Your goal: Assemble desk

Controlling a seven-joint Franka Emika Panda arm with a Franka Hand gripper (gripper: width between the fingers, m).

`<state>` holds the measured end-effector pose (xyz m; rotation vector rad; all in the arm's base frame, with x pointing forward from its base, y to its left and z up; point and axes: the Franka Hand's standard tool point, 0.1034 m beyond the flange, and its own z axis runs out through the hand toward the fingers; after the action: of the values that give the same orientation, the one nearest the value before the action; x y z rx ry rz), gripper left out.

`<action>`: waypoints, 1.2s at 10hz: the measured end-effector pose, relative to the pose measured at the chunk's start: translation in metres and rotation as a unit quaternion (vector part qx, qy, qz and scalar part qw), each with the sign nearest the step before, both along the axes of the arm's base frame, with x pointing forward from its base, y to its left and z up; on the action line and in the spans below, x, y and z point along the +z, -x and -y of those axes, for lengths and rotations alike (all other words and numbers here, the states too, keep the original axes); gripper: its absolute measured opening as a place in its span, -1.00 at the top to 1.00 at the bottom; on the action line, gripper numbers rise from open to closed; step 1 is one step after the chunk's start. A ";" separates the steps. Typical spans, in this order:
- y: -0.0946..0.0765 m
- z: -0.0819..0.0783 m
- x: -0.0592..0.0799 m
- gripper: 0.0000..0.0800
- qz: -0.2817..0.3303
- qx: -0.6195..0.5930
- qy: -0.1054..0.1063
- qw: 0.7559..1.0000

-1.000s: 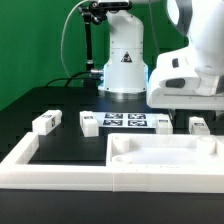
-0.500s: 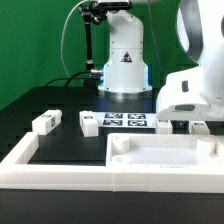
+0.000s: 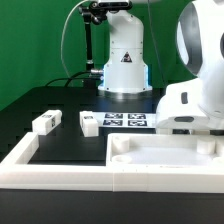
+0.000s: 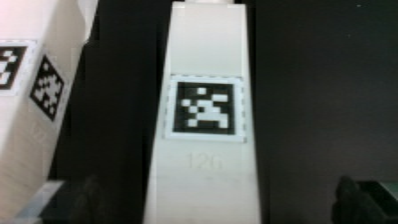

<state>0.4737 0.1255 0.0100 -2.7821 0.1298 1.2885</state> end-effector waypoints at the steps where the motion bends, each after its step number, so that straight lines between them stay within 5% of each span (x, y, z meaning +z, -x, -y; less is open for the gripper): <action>1: 0.002 0.002 -0.003 -0.62 -0.007 -0.005 0.000 1.000; 3: 0.003 0.002 -0.003 -0.62 -0.010 -0.004 0.000 1.000; 5: 0.003 0.000 -0.003 0.03 -0.009 -0.002 -0.001 1.000; 6: 0.004 -0.001 -0.003 0.03 -0.009 -0.001 -0.001 1.000; 7: 0.004 -0.001 -0.003 0.29 -0.009 0.000 -0.002 1.000; 10: 0.001 -0.001 0.006 0.29 -0.002 0.005 -0.006 1.000; 12: -0.008 0.003 0.032 0.29 0.008 0.015 -0.018 1.000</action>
Offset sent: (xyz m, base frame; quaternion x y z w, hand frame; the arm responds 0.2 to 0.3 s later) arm 0.0020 0.0052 0.0052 0.0117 0.0018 0.0044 0.9999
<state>0.4816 0.1221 0.0420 -2.7734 0.0646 1.2625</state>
